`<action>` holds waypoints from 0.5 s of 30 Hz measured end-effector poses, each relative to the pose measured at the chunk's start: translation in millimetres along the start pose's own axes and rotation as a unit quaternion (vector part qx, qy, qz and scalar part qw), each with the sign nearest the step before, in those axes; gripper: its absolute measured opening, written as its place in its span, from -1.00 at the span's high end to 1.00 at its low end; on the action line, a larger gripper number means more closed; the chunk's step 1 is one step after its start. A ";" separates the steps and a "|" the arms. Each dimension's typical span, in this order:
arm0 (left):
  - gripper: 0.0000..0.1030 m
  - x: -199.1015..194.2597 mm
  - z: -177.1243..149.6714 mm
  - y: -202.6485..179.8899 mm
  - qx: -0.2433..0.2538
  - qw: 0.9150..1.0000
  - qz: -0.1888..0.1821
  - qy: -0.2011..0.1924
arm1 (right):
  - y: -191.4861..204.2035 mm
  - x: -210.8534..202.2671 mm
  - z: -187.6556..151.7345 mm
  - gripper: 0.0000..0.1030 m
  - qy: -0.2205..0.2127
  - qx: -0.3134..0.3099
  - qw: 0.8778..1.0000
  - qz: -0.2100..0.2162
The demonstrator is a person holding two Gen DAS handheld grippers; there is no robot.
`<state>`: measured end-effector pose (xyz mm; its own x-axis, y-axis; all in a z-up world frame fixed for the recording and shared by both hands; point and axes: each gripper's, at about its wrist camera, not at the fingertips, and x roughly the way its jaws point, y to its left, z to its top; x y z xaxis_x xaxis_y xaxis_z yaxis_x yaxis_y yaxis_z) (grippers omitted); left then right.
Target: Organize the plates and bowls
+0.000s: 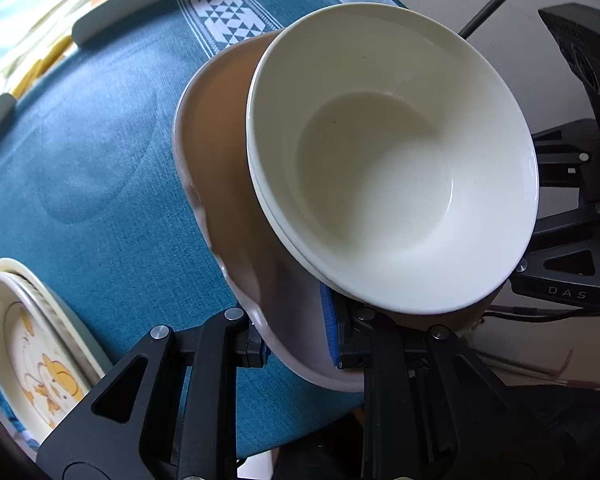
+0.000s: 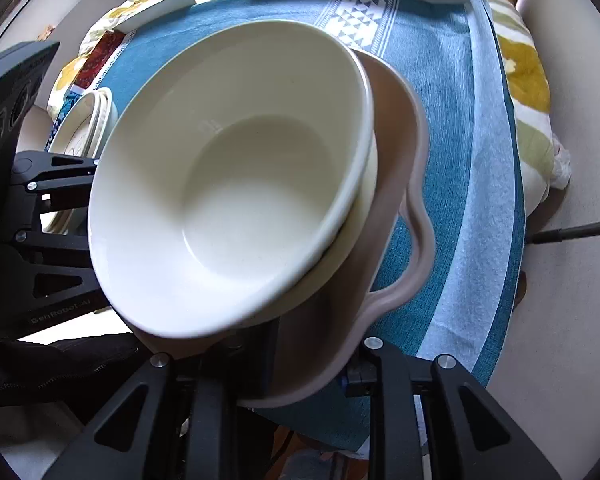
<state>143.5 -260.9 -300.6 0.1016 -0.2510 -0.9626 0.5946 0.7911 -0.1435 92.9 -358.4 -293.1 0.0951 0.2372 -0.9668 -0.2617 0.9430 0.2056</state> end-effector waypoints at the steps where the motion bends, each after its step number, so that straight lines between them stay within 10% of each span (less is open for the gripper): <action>1: 0.65 -2.6 -4.1 -3.9 0.000 1.000 0.005 -0.004 | 2.0 -0.5 -1.3 0.58 -0.002 -0.005 1.000 -0.003; 15: 0.66 -107.7 -45.8 16.0 -0.052 0.994 0.072 -0.057 | 67.3 -58.5 42.1 0.58 -0.025 -0.096 0.995 -0.003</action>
<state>105.6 -195.7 -209.7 0.2733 -0.1882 -0.9433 0.4821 0.8754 -0.0349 110.2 -299.0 -216.4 0.1433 0.2470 -0.9584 -0.4398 0.8834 0.1619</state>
